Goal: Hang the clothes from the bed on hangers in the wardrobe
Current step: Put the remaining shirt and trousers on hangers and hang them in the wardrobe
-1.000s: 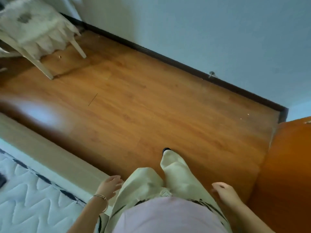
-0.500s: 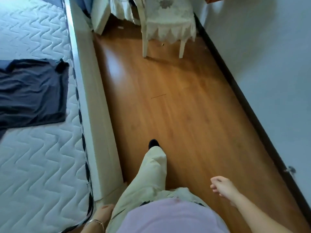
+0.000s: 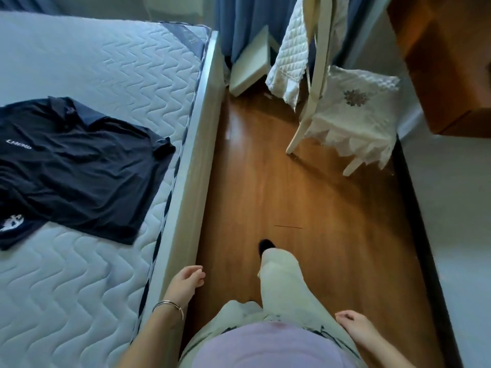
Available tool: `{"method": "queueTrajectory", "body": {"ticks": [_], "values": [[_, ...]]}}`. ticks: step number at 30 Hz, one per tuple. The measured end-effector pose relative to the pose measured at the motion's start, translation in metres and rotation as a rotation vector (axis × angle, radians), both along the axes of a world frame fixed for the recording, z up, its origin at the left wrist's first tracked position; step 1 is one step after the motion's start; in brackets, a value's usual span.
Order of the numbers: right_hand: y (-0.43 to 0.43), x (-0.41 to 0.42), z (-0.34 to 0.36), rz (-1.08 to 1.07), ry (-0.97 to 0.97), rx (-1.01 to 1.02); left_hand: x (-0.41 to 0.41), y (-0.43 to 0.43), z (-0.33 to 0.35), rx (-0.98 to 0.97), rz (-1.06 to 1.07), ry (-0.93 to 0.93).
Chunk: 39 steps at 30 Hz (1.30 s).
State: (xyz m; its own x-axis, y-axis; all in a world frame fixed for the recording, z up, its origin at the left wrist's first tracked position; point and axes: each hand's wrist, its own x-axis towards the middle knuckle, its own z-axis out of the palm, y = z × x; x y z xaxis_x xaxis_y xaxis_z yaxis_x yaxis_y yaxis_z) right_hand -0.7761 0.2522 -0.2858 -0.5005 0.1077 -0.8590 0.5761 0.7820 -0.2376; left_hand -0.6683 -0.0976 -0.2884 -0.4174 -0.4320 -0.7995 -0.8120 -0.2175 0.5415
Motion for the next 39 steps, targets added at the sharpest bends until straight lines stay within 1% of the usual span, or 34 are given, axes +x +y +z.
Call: {"method": "queueTrajectory", "body": {"ticks": [2,4,6,8,10,12,14,16,18,21,23,25,27,28,30,33,37,39], "values": [[-0.011,-0.039,-0.001,0.056,-0.072,0.028,-0.016,-0.010,-0.009,0.079,0.130,-0.054],[-0.024,-0.086,-0.004,0.125,-0.132,0.044,-0.029,-0.020,-0.020,0.125,0.258,-0.151],[-0.042,-0.139,-0.007,0.177,-0.137,0.054,-0.037,-0.029,-0.029,0.116,0.370,-0.237],[-0.069,-0.194,-0.007,0.251,-0.116,0.050,-0.046,-0.036,-0.029,0.118,0.450,-0.285],[-0.106,-0.244,-0.003,0.322,-0.076,0.054,-0.059,-0.041,-0.024,0.151,0.523,-0.285],[-0.154,-0.292,0.002,0.290,-0.026,0.015,-0.076,-0.046,-0.017,0.173,0.594,-0.240],[-0.211,-0.330,0.010,0.351,0.045,-0.048,-0.092,-0.050,-0.008,0.143,0.670,-0.233],[-0.268,-0.356,0.018,0.444,0.067,-0.145,-0.101,-0.056,-0.004,0.114,0.722,-0.242],[-0.319,-0.373,0.021,0.516,0.063,-0.223,-0.104,-0.061,-0.010,0.098,0.750,-0.263],[-0.380,-0.382,0.014,0.666,0.069,-0.243,-0.104,-0.072,-0.017,0.099,0.706,-0.307],[-0.408,-0.378,0.005,0.796,0.072,-0.196,-0.100,-0.090,-0.022,0.121,0.720,-0.327],[-0.431,-0.372,-0.003,0.976,0.029,-0.111,-0.101,-0.109,-0.024,0.145,0.733,-0.355],[-0.453,-0.370,-0.003,1.148,-0.011,-0.041,-0.104,-0.130,-0.027,0.165,0.755,-0.338],[-0.467,-0.372,-0.002,1.201,-0.005,-0.014,-0.106,-0.144,-0.026,0.170,0.812,-0.321],[-0.499,-0.376,0.005,1.266,0.014,0.033,-0.112,-0.173,-0.021,0.135,0.833,-0.302],[-0.558,-0.382,0.007,1.331,-0.020,0.073,-0.121,-0.226,-0.010,0.116,0.888,-0.225],[-0.661,-0.376,0.000,1.424,-0.053,0.000,-0.134,-0.301,-0.001,-0.009,0.892,-0.152],[-0.723,-0.364,-0.010,1.442,-0.081,-0.043,-0.140,-0.351,-0.007,-0.064,0.893,-0.153]]}}
